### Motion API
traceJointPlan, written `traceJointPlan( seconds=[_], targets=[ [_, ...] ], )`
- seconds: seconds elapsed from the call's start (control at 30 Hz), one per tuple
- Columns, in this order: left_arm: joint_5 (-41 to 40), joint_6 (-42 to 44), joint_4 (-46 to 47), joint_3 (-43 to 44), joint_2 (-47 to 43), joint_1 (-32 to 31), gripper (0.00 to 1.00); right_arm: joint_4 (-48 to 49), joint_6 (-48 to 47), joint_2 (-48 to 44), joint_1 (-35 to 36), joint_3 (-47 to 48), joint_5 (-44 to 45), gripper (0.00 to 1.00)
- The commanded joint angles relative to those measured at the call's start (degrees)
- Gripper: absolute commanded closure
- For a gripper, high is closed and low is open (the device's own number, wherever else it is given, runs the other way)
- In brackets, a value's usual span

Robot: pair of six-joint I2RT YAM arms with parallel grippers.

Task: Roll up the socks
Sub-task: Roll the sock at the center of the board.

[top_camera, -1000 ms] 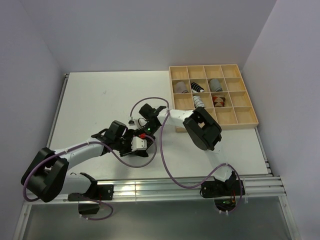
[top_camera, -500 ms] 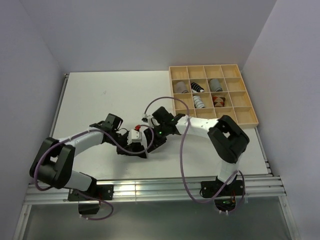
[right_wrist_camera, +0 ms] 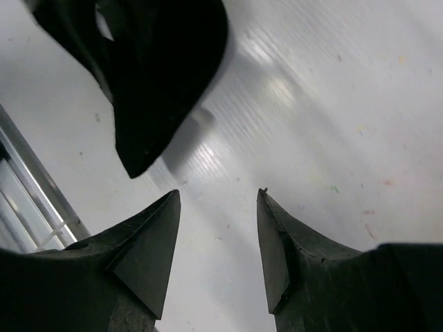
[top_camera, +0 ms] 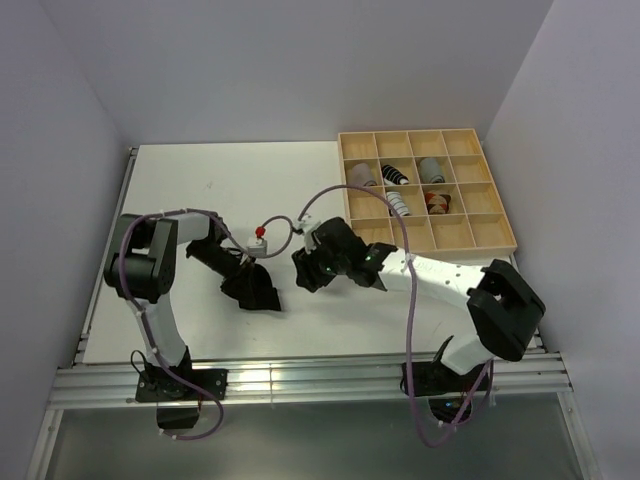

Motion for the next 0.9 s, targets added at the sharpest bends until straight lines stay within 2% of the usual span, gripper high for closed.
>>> traceJointPlan(
  seconds=[0.0,0.03,0.17,0.3,0.37,0.67,0.87],
  targets=[
    [1.14,10.15,-15.37,4.62,5.85,0.92,0.99,7.06,-7.68,-2.35,5.83,-0.55,9.44,0.44],
    [1.14,12.34,-17.38,6.37,7.08,0.92,1.0,7.33,-8.48,-1.74,8.55,-0.11,10.15,0.43],
    [-0.18,11.4,-17.84,7.88,10.34,1.01,1.0,7.07,-11.91,4.05,13.65,4.01,12.79,0.4],
    [-1.24,11.31,-17.76,8.06,11.48,1.01,1.0,7.15,-15.68,8.02,19.37,6.31,21.12,0.36],
    [-1.59,11.4,-17.76,7.88,11.48,1.01,1.0,7.59,-16.57,8.81,21.83,6.66,22.46,0.34],
    [-1.33,10.52,-17.76,8.76,12.01,1.01,1.0,7.59,-19.91,15.14,25.71,11.31,27.91,0.31],
    [-1.5,9.9,-17.76,9.29,11.75,0.92,1.0,7.51,-21.32,20.06,26.77,14.22,27.83,0.31]
  ],
)
